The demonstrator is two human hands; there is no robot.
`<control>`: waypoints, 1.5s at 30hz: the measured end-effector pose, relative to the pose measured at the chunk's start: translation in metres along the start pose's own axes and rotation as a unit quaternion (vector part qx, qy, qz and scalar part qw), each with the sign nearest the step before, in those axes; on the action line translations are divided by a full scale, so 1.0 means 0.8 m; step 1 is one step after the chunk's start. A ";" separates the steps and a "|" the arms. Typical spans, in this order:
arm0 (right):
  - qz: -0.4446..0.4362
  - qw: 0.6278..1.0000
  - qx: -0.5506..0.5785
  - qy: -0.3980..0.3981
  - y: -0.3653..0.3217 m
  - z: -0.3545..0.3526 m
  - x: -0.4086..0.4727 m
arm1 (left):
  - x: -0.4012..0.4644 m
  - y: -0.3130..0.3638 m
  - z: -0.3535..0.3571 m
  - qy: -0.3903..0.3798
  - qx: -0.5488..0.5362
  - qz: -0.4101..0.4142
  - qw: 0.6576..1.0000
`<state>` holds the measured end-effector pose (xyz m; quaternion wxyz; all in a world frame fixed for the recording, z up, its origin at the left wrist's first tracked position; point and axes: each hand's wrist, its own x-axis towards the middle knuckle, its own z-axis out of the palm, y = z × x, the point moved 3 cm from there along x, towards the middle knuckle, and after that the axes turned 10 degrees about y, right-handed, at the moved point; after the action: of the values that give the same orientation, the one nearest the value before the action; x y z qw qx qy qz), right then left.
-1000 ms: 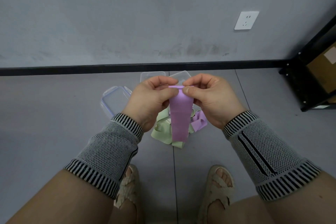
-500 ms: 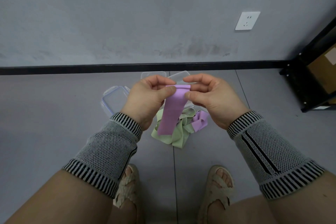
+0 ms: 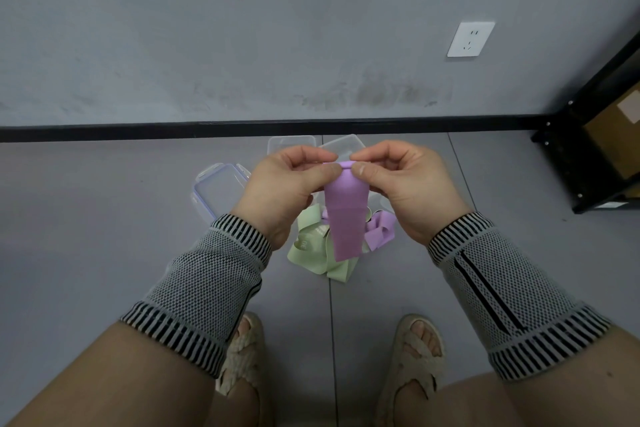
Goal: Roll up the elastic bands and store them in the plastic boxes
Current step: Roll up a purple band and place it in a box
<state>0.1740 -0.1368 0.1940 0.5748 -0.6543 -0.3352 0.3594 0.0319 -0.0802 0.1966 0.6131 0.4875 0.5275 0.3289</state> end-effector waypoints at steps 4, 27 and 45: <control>-0.007 1.000 0.004 0.005 0.001 0.000 0.001 | 0.001 0.001 -0.002 0.005 -0.004 0.002 1.000; -0.007 1.000 -0.011 -0.015 -0.004 0.002 -0.002 | 0.003 0.002 -0.008 0.011 0.039 0.068 0.997; 0.237 0.963 0.081 -0.101 0.012 -0.004 -0.003 | 0.010 -0.012 -0.004 -0.079 0.193 0.125 0.970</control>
<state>0.1759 -0.1414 0.1848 0.4871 -0.6272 -0.1962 0.5753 0.0295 -0.0754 0.1850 0.5007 0.6833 0.4661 0.2553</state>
